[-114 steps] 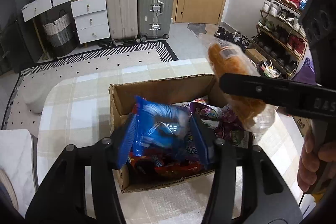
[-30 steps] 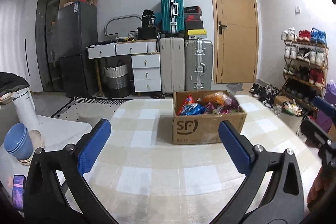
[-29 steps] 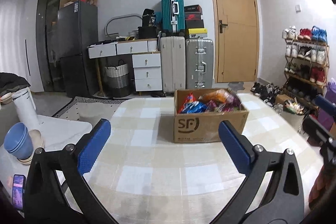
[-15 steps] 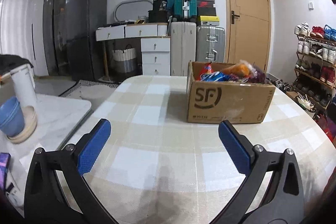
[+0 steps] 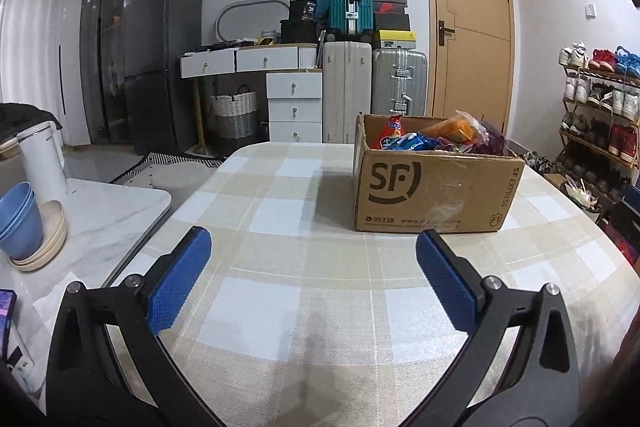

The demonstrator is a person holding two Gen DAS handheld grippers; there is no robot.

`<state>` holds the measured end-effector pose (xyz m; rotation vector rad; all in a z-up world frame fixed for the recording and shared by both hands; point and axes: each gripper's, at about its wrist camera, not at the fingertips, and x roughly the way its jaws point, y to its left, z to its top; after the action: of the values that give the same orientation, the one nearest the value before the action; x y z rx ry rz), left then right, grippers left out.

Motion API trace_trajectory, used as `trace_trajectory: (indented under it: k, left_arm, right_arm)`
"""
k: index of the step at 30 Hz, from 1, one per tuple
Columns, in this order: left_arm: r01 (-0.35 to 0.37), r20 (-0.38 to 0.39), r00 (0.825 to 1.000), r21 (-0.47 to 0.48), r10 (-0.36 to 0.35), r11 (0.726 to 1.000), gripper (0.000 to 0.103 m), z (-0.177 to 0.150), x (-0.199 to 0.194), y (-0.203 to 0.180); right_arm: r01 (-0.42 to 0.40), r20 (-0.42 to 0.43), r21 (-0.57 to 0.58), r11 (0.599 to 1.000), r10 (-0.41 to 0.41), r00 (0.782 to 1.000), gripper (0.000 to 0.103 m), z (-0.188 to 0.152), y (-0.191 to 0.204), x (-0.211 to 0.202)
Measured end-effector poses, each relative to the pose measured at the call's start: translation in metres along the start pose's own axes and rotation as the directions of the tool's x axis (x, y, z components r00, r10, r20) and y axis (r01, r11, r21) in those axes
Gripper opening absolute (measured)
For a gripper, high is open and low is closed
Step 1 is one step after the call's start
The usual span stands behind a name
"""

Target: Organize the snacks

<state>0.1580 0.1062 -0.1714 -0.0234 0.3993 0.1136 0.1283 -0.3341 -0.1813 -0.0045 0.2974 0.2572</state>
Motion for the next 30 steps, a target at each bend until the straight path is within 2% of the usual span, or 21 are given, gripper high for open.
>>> trace_trajectory:
  k: [17,19,25,30]
  left_arm:
    - [0.003,-0.006,1.000,-0.013,-0.003,1.000,0.102,-0.003,0.008,-0.003]
    - [0.002,-0.008,1.000,-0.013,-0.003,1.000,0.102,-0.003,-0.001,0.001]
    - [-0.046,-0.023,0.999,-0.039,0.045,0.998,0.102,-0.004,-0.007,0.008]
    - [-0.058,-0.045,0.997,-0.057,0.055,0.997,0.102,-0.004,-0.004,0.012]
  right_arm:
    - [-0.001,-0.018,0.004,1.000,0.001,1.000,0.102,-0.004,0.000,0.003]
    - [0.000,-0.018,0.004,1.000,0.000,1.000,0.102,-0.004,0.000,0.002]
    - [0.000,-0.021,0.003,1.000,0.000,1.000,0.102,-0.004,0.000,0.003]
    - [0.000,-0.021,0.005,1.000,0.000,1.000,0.102,-0.004,0.000,0.003]
